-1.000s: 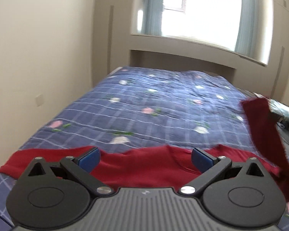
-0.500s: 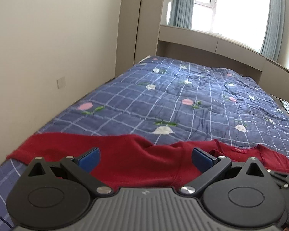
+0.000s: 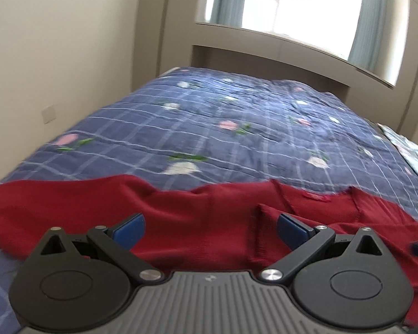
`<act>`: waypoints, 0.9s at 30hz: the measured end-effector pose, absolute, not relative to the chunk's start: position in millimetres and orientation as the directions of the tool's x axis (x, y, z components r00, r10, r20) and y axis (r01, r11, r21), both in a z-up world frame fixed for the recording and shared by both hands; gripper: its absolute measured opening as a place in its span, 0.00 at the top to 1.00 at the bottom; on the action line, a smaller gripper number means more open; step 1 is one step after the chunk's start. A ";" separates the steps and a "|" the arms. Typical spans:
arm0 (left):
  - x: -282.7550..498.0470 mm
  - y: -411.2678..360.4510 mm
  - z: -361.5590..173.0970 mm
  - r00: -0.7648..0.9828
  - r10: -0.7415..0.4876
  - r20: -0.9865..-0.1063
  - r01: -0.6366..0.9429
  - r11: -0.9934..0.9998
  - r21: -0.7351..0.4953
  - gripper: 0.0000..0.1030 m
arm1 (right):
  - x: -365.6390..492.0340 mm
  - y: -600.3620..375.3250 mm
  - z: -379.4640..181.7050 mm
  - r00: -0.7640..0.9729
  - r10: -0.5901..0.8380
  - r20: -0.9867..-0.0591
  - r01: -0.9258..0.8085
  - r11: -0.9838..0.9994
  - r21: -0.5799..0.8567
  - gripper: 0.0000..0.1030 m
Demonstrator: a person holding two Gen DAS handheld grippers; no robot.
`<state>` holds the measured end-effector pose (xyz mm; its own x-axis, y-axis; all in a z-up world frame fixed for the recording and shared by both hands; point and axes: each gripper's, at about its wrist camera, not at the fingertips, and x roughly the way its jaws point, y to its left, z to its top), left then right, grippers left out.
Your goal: Fold small clothes
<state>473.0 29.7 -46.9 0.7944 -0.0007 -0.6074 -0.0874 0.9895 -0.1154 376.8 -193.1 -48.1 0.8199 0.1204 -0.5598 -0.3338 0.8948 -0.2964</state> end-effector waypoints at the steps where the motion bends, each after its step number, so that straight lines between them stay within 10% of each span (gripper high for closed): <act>1: 478.1 22.4 -52.7 0.793 0.000 -0.609 -0.078 0.992 -0.102 0.00 | 372.4 -201.4 -51.8 0.831 0.071 -0.552 -0.303 0.890 -0.341 0.01; 8: 493.0 -6.5 -85.9 0.768 0.076 -0.636 -0.118 0.993 -0.024 0.00 | 342.5 -243.4 -91.3 0.887 -0.219 -0.406 -0.114 0.750 -0.651 0.01; 18: 479.5 -9.4 -104.0 0.790 0.153 -0.594 -0.171 0.985 0.026 0.00 | 349.3 -280.3 -97.7 0.855 -0.454 -0.250 0.179 0.712 -0.679 0.01; 27: 479.9 -9.3 -105.6 0.789 0.154 -0.595 -0.170 0.985 0.029 0.00 | 344.9 -325.2 -96.1 0.764 -0.503 -0.404 0.226 0.795 -0.563 0.01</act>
<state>479.9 -9.3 -105.6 0.7891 0.1537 -0.5947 -0.1701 0.9850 0.0288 344.9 -325.2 -96.1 0.7641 -0.5029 -0.4040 0.2258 0.7952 -0.5628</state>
